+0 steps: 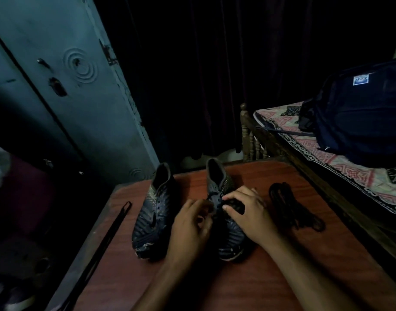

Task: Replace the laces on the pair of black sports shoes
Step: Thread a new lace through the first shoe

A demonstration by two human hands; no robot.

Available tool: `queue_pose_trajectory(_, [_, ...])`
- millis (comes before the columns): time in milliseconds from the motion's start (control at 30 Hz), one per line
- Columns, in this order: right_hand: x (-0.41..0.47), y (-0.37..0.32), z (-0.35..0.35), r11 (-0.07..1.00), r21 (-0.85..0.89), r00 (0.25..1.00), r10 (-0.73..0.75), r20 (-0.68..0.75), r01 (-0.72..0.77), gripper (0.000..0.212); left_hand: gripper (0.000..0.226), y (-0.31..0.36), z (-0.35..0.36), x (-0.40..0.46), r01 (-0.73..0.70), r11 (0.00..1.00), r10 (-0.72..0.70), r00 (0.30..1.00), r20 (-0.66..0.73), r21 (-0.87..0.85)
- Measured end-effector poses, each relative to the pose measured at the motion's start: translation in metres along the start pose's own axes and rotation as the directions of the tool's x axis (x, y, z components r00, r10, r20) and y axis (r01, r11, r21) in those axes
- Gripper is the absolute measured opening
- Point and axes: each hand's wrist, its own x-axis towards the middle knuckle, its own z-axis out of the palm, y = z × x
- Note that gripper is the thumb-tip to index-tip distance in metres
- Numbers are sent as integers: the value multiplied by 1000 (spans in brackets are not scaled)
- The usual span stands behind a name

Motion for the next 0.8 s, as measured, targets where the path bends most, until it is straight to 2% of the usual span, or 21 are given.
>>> queue_pose_trajectory(67, [0, -1, 0, 1000, -29, 1000, -4, 6, 4, 14, 14, -3, 17, -3, 67, 996, -67, 998, -5, -59])
queue_pose_trajectory(200, [3, -1, 1, 999, -53, 1000, 6, 0, -6, 7, 12, -11, 34, -8, 47, 998, -50, 995, -91, -41])
queue_pose_trajectory(333, [2, -2, 3, 1000, 9, 999, 30, 38, -30, 7, 14, -18, 38, -5, 20, 1000, -21, 994, -103, -17])
queue_pose_trajectory(567, [1, -11, -4, 987, 128, 986, 77, 150, -97, 20, 24, -19, 39, -5, 29, 997, -38, 989, -143, -67])
queue_pose_trajectory(700, [0, -12, -3, 984, 126, 978, 103, 180, -127, 21, 23, -15, 38, -5, -12, 1000, 9, 991, -134, -23])
queue_pose_trajectory(800, [-1, -10, 0, 989, 97, 977, 96, 189, -116, 20, 33, -15, 38, -5, -14, 998, 21, 992, -125, 53])
